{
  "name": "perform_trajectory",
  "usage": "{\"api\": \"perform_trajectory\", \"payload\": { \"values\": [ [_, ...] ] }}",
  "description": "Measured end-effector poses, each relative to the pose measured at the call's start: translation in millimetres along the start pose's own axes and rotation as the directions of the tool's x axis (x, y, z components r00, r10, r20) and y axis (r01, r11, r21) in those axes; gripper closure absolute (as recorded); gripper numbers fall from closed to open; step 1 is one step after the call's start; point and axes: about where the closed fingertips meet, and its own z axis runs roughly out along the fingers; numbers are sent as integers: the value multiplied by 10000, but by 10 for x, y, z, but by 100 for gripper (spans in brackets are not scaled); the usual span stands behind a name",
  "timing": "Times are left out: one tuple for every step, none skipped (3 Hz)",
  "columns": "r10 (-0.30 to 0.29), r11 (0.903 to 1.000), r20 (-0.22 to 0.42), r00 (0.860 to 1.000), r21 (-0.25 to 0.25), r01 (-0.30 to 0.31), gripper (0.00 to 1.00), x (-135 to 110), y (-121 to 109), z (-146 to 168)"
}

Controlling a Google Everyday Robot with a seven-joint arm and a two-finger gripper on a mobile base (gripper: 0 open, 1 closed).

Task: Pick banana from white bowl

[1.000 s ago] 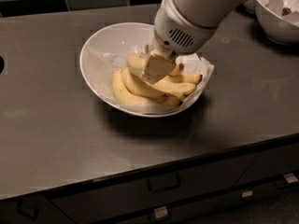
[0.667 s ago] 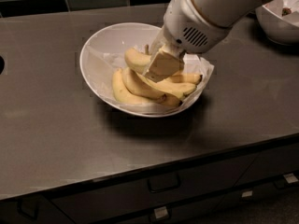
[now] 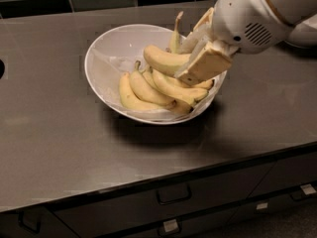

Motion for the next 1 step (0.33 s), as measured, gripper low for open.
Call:
{"api": "perform_trajectory", "payload": {
  "values": [
    [-171,9998,298,9994,-136,175,100,78,-9,-116]
  ]
}}
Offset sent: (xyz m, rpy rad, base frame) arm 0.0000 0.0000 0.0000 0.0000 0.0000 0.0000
